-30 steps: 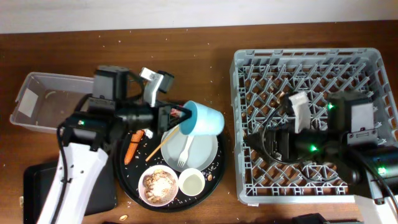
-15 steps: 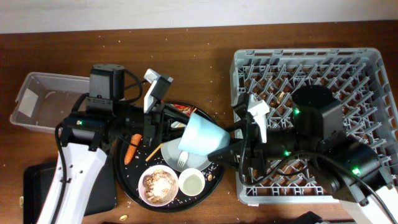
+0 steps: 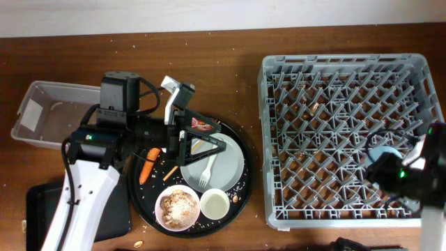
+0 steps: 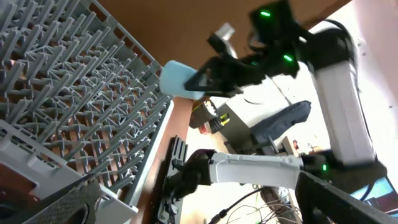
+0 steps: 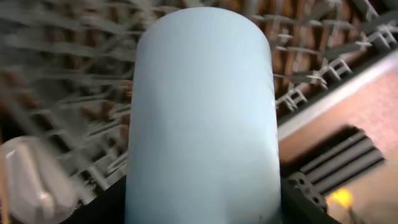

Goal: Sort waste into correct bins and load items into the dishwasher rack

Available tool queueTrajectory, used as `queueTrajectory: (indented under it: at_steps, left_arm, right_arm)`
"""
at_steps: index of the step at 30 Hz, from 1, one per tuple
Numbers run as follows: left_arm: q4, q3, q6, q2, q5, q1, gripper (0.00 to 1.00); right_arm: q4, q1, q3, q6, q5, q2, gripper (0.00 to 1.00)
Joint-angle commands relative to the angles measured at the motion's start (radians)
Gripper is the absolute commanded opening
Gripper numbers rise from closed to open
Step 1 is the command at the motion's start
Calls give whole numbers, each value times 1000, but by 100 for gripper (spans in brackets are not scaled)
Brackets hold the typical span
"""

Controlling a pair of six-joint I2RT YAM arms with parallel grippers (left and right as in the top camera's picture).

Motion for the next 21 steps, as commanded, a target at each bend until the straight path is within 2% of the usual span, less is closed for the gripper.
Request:
queueTrajectory:
  at_steps: [1, 3, 5, 7, 8, 10, 11, 13, 15, 17, 21]
  left_arm:
    - [-13, 6, 12, -2, -3, -3, 99]
    - [-23, 6, 12, -2, -3, -3, 99]
    - [-27, 6, 12, -2, -2, -3, 99]
    - [-61, 6, 12, -2, -38, -21, 96]
    - [-88, 6, 12, -7, -129, -38, 91]
    - [-173, 6, 6, -24, -406, -73, 89]
    - [-268, 6, -50, -36, -679, -103, 89]
    - [-447, -7, -180, -36, -1088, -169, 79]
    - [-488, -68, -237, -36, -1136, -231, 70]
    - [-479, -161, -314, -37, -1141, -307, 68]
    - [-308, -356, -439, -36, -1226, -463, 63]
  right_arm:
    - [-6, -41, -47, -62, 48, 190, 58]
    - [16, -51, -59, -87, 54, 314, 61]
    - [27, -50, -59, -87, 52, 400, 79]
    - [48, -51, -47, -87, 20, 398, 82]
    - [49, -50, -27, -86, 4, 372, 82]
    - [37, -48, 27, -140, -76, 294, 82]
    - [25, -38, 62, -214, -171, 208, 82]
    - [31, 12, 75, -227, -277, 39, 82]
    - [34, 74, 75, -225, -294, -82, 83]
    - [29, 105, 75, -225, -294, -143, 85]
    - [-4, 111, 71, -225, -294, -160, 87]
